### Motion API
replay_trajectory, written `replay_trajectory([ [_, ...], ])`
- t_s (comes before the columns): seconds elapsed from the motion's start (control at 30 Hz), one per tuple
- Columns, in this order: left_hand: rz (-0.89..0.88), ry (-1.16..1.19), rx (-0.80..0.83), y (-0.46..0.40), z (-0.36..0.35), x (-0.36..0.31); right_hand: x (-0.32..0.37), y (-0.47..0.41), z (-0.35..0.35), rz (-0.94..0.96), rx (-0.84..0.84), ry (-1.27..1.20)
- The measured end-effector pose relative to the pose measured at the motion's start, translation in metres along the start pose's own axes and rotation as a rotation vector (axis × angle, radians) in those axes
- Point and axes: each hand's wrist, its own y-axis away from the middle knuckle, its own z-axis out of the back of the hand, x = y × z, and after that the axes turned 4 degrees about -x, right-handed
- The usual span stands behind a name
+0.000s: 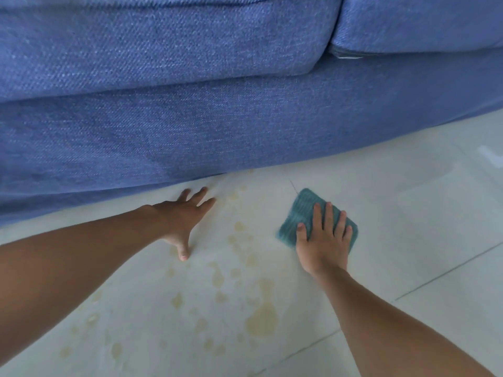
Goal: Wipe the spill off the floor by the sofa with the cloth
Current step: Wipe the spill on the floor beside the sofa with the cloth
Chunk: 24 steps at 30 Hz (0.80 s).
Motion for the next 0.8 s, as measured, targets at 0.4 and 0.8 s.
replay_trajectory([
  [0.4, -0.006, -0.013, -0.003, 0.002, 0.002, 0.001, 0.03, -0.012, -0.003, 0.045, -0.014, 0.014],
  [0.8, 0.056, 0.096, -0.005, 0.021, -0.033, 0.033, 0.065, -0.067, 0.002, 0.249, 0.043, 0.042],
])
